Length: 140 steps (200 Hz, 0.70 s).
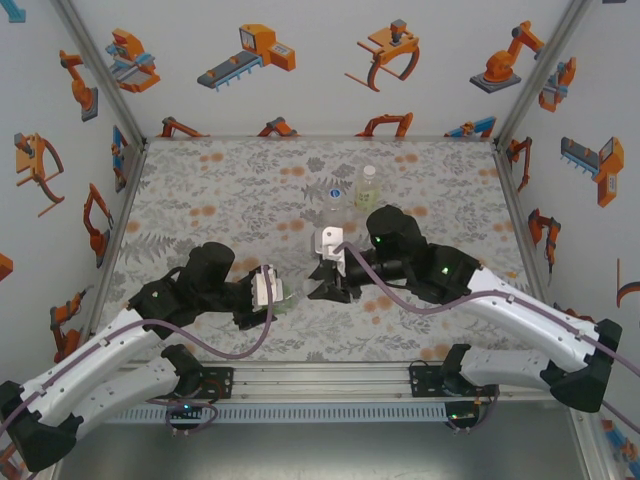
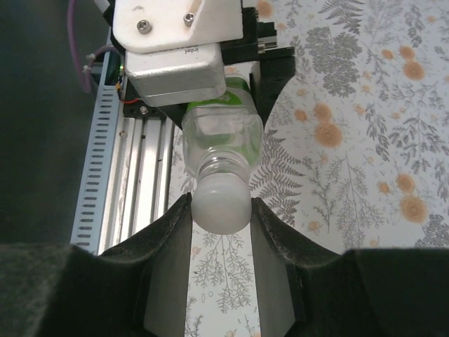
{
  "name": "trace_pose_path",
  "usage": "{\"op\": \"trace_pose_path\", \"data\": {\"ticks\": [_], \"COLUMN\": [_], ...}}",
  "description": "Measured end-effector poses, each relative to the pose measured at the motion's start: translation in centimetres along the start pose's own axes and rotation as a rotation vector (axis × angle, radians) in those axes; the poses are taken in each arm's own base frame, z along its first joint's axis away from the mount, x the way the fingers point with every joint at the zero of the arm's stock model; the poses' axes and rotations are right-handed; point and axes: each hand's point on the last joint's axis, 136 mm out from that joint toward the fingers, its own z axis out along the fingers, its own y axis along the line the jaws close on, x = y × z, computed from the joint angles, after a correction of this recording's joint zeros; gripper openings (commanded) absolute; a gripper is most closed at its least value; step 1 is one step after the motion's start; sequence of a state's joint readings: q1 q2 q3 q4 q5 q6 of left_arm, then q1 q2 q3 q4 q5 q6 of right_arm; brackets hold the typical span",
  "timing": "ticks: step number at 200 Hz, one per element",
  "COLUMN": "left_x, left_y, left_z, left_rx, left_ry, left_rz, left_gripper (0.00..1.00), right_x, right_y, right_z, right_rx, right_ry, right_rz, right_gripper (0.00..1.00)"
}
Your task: Screw on the bottle caps
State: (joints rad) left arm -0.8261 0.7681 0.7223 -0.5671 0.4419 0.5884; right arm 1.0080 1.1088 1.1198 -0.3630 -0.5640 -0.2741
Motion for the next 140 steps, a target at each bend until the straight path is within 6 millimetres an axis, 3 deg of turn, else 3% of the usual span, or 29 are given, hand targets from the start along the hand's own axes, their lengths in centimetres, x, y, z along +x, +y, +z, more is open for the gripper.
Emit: {"op": "trace_pose_path", "data": {"ticks": [140], "left_x": [0.5], "left_y": [-0.6], "left_z": [-0.2], "left_rx": [0.019], "left_ry": [0.021], "left_rz": [-0.001], "left_gripper": [0.00], "right_x": [0.3], "right_y": [0.4], "right_z": [1.4], "right_rx": [-0.022], "right_ry": [0.011], "right_rz": [-0.015], "right_gripper": [0.00]}}
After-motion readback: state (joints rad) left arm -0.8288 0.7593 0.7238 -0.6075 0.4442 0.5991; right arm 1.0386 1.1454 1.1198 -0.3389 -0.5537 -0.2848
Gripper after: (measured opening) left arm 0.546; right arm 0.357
